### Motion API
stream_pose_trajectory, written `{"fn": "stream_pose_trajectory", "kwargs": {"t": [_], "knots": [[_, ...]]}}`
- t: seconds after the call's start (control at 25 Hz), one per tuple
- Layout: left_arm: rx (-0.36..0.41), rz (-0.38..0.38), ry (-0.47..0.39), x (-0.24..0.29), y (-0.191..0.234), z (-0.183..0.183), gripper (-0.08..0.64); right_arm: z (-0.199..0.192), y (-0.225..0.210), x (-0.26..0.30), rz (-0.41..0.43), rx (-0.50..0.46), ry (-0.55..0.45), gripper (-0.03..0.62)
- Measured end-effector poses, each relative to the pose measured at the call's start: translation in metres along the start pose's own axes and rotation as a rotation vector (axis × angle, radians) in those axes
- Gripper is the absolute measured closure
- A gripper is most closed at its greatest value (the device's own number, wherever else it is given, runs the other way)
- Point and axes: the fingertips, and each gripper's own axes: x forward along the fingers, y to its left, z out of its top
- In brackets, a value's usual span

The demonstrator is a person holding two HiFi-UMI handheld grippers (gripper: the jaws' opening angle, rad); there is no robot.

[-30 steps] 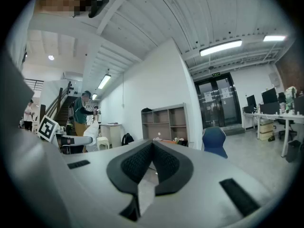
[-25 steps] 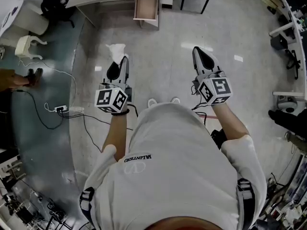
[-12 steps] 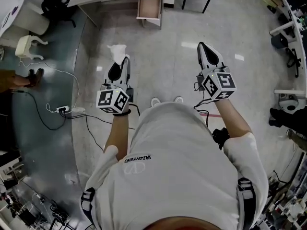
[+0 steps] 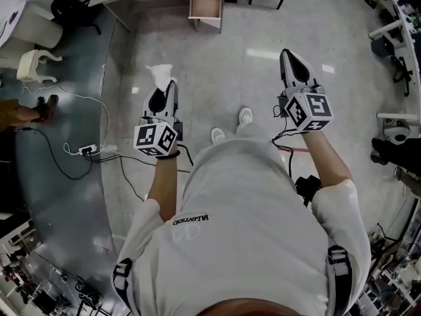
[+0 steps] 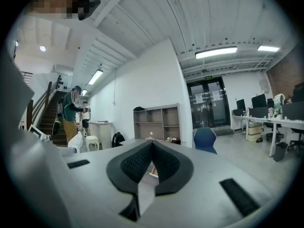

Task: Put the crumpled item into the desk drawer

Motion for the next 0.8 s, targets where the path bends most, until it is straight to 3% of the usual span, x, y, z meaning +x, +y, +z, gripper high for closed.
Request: {"fn": "stream_pose_trajectory", "kwargs": {"t": [0.28, 0.8], "knots": [[0.003, 0.0, 0.011, 0.012, 0.005, -0.009, 0.463, -0.009, -0.002, 0.015, 0.003, -0.009, 0.016, 0.592], [0.018, 0.044, 0.012, 0.062, 0.031, 0.009, 0.463, -0.007, -0.013, 0.086, 0.07, 0.011, 0.021, 0.592]]}}
